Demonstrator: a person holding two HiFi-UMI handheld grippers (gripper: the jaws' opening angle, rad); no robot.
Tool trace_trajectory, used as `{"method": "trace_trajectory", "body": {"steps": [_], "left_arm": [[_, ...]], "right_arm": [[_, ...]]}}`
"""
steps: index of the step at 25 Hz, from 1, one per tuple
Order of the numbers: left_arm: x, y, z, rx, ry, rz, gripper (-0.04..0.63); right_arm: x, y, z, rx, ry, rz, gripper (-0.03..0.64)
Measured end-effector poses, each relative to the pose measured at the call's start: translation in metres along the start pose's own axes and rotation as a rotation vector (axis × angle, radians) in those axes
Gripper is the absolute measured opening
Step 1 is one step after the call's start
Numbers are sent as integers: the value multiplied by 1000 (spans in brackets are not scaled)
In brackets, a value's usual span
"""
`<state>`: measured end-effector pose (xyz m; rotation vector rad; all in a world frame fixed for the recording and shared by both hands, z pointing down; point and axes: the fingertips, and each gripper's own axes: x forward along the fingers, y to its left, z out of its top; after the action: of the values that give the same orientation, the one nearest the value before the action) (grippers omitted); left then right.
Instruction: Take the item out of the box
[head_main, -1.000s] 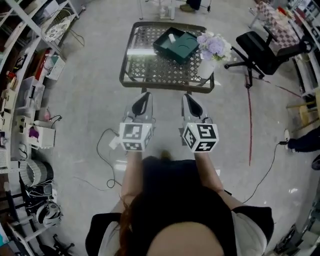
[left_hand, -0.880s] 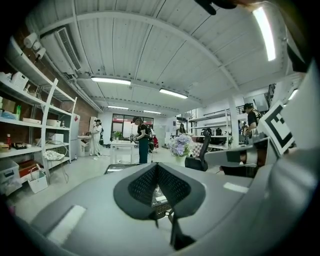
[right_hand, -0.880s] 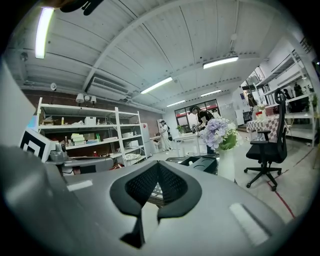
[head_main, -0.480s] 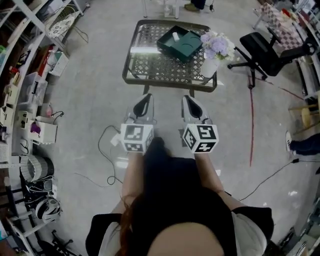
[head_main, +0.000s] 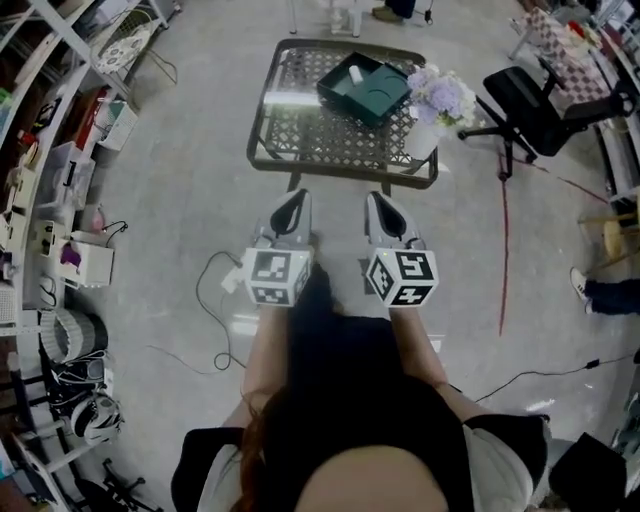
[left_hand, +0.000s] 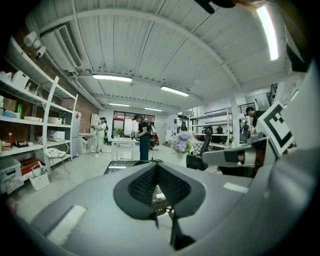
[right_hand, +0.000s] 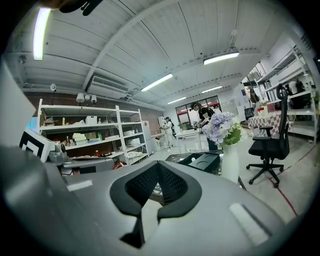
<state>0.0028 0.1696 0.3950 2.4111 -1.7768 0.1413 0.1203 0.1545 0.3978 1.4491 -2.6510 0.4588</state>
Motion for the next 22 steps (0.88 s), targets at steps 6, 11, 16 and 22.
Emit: {"method": "trace_trajectory", "body": {"steps": [6,11,16,22], "left_arm": [[17,19,-4,-7,15,2,8],[36,33,3,1,17,-11,8],[65,49,10,11,22,-26,8],[99,75,19,12,18,-28,8]], "right_arm": [[27,1,-2,7,13,6,2],[48,-1,7,15,9,-1,2],[78,-10,14,24,13,-6,2],[119,-14,26,24,17,0,2]]}}
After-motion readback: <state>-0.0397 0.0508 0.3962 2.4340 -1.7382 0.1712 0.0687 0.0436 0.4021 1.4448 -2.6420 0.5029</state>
